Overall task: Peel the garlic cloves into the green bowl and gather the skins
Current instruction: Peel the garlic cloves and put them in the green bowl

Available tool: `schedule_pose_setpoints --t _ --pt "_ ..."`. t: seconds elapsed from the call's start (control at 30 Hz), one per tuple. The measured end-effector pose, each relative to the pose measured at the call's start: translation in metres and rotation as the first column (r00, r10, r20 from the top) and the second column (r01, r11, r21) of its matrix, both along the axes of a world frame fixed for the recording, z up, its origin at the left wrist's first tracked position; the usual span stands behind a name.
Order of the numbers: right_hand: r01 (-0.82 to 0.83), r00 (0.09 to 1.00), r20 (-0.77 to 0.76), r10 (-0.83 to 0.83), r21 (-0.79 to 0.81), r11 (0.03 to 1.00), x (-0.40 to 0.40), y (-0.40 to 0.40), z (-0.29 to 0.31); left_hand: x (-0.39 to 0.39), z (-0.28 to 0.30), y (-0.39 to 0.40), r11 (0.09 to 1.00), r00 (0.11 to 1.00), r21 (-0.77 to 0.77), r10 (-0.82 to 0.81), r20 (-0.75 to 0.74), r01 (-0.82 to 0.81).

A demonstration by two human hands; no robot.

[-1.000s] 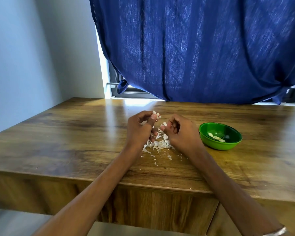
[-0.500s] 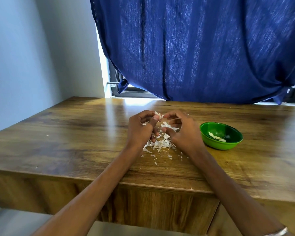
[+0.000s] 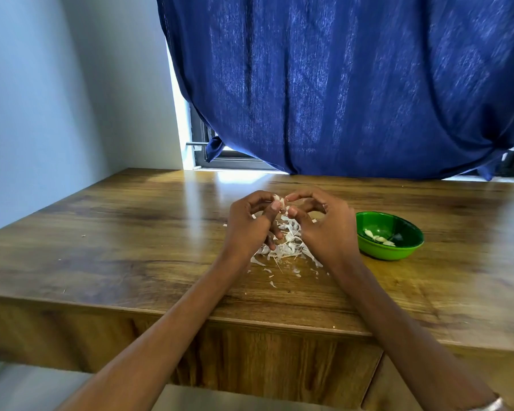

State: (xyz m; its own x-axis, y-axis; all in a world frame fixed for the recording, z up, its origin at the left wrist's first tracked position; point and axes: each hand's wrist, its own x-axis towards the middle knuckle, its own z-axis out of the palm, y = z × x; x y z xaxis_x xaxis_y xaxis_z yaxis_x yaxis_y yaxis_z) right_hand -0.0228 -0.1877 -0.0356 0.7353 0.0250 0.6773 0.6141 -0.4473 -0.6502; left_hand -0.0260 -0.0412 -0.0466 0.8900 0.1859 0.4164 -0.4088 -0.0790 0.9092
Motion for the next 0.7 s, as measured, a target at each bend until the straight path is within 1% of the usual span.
schedule_pose_setpoints --t 0.13,0.27,0.37,0.43,0.5,0.57,0.7 --pt "0.018 0.999 0.033 -0.015 -0.074 0.997 0.001 0.000 0.000 -0.002 0.001 -0.001 0.999 1.000 0.032 0.015 0.025 -0.016" --pt "-0.026 1.000 0.012 0.026 0.005 1.000 -0.002 0.001 0.000 -0.001 0.001 -0.001 0.999 0.999 0.043 0.028 0.021 -0.029" --pt "0.013 1.000 -0.016 -0.013 0.021 1.000 0.001 -0.001 -0.001 -0.002 0.001 0.000 0.998 0.998 0.025 0.060 0.029 -0.061" --pt "0.040 0.996 -0.074 -0.040 -0.011 0.999 0.006 -0.004 -0.003 -0.003 0.001 0.000 0.998 0.997 0.000 0.067 0.037 -0.067" --pt "0.007 0.991 -0.136 -0.018 -0.085 0.996 0.008 -0.004 -0.005 -0.002 0.001 0.000 0.999 0.998 -0.003 0.055 0.030 -0.055" --pt "-0.032 0.990 -0.142 0.014 -0.129 0.991 0.006 -0.002 -0.005 -0.002 0.001 -0.001 0.999 0.999 0.016 0.037 0.018 -0.037" --pt "-0.115 0.988 -0.101 0.117 0.023 0.993 -0.001 0.001 -0.001 -0.003 0.002 -0.002 1.000 1.000 0.021 -0.008 0.008 0.008"
